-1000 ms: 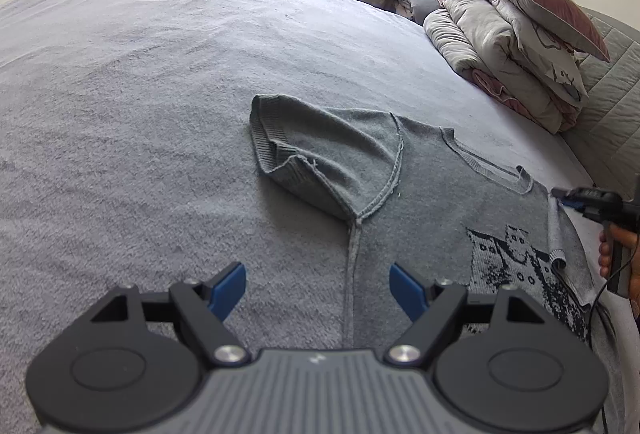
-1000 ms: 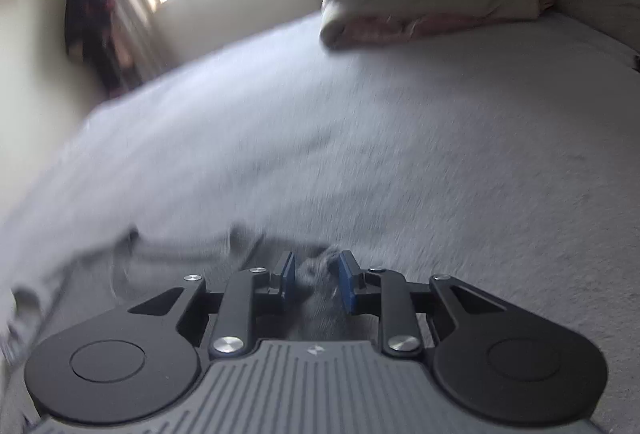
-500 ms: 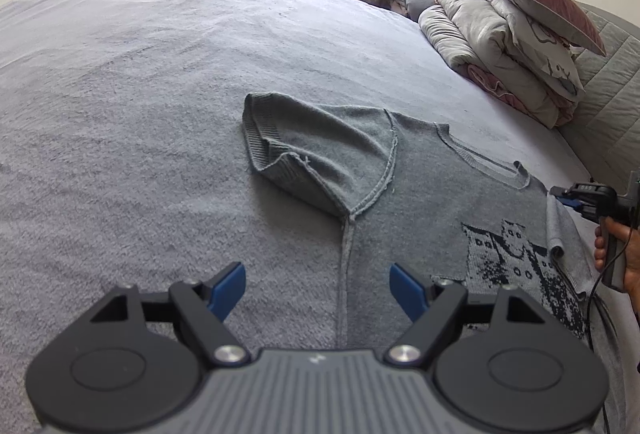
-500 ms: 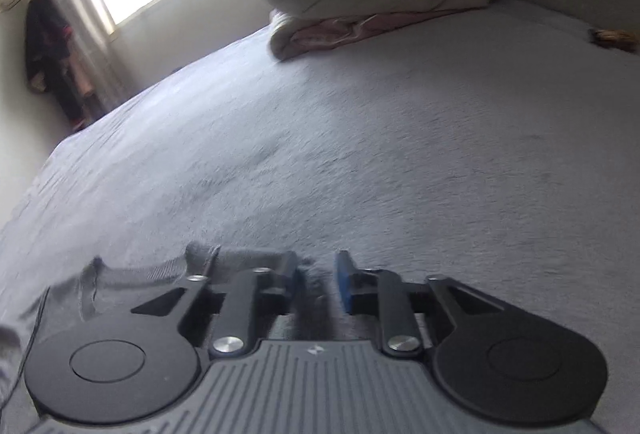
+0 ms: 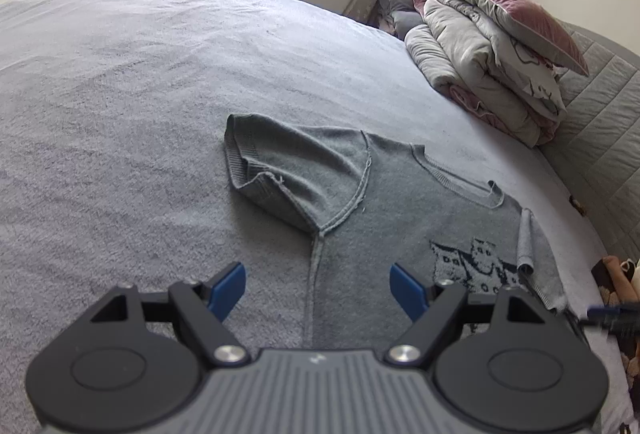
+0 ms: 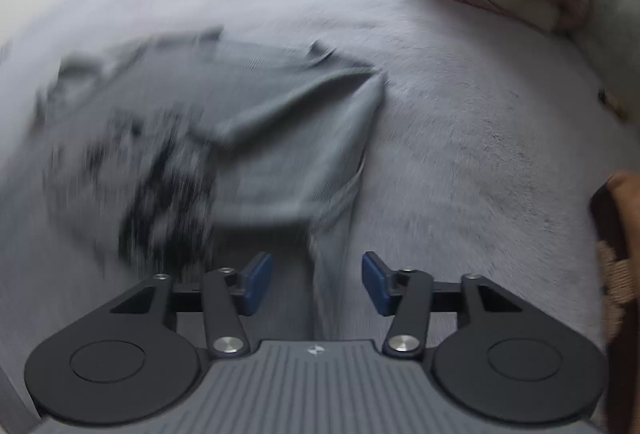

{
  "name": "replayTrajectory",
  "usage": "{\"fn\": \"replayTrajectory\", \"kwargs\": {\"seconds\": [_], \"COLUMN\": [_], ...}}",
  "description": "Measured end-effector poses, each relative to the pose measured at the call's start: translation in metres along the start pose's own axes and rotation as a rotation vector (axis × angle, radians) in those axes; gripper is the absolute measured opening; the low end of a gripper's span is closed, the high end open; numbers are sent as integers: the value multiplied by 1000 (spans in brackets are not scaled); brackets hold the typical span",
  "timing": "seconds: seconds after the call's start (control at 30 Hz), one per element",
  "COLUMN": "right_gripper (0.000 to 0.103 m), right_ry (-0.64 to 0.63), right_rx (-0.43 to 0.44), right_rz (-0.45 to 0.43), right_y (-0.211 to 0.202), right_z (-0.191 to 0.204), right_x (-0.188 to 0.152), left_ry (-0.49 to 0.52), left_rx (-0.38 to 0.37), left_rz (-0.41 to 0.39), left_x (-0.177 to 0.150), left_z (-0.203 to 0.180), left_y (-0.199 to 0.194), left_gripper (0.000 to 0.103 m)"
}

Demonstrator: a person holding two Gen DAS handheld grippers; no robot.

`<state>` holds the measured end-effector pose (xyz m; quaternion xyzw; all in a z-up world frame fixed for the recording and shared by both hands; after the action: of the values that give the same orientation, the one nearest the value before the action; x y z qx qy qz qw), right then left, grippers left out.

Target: Fold clothes

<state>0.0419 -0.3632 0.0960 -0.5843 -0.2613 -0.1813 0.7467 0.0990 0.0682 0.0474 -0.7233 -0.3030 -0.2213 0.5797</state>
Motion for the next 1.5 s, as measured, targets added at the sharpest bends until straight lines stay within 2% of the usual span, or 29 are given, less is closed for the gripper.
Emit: {"fn": "replayTrajectory", "kwargs": {"seconds": [0.23, 0.37, 0.53, 0.7, 0.93, 1.1, 1.27, 1.43, 1.5], "right_gripper": [55, 56, 56, 56, 57, 60, 61, 62, 63], "right_ry": [-40, 87, 232, 279, 298, 347, 292, 241, 231], "right_rx": [-99, -146, -180, -179, -159, -149, -94, -152, -160], "right_rz": [8, -64, -108, -133, -90, -167, -228, -86, -89], "right_y": [16, 20, 12, 4, 1, -20, -20, 11, 10], "right_z": [11, -1, -30, -45, -48, -54, -40, -40, -40], "right_x": [-24, -12, -17, -21, -22, -21, -13, -22, -21], "left_ry": [-12, -6, 13, 18, 25, 25, 34, 43, 45], "left_rx": [6, 4, 0, 3, 2, 4, 8, 15, 18], "left_rz": [-8, -19, -14, -12, -11, -11, -11, -10, -9], "left_x": [-2, -2, -4, -4, -6, -6, -7, -8, -9], "left_z": [0, -1, -5, -8, -9, -10, -12, -13, -12], "left_y": [-6, -11, -9, -8, -9, -8, -8, -7, -6], "left_gripper": [81, 81, 82, 82, 82, 82, 82, 82, 82]}}
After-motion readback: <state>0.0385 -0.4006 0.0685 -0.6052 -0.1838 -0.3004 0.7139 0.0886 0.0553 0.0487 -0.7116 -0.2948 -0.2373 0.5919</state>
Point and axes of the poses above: each gripper's, at about its wrist camera, not at the fingertips, and y roughly the way its jaws point, z to its left, x to its top, the point moved 4 cm from there along y, roughly the way its jaws point, and after that the axes turned 11 degrees about x, right-handed, at the moved point
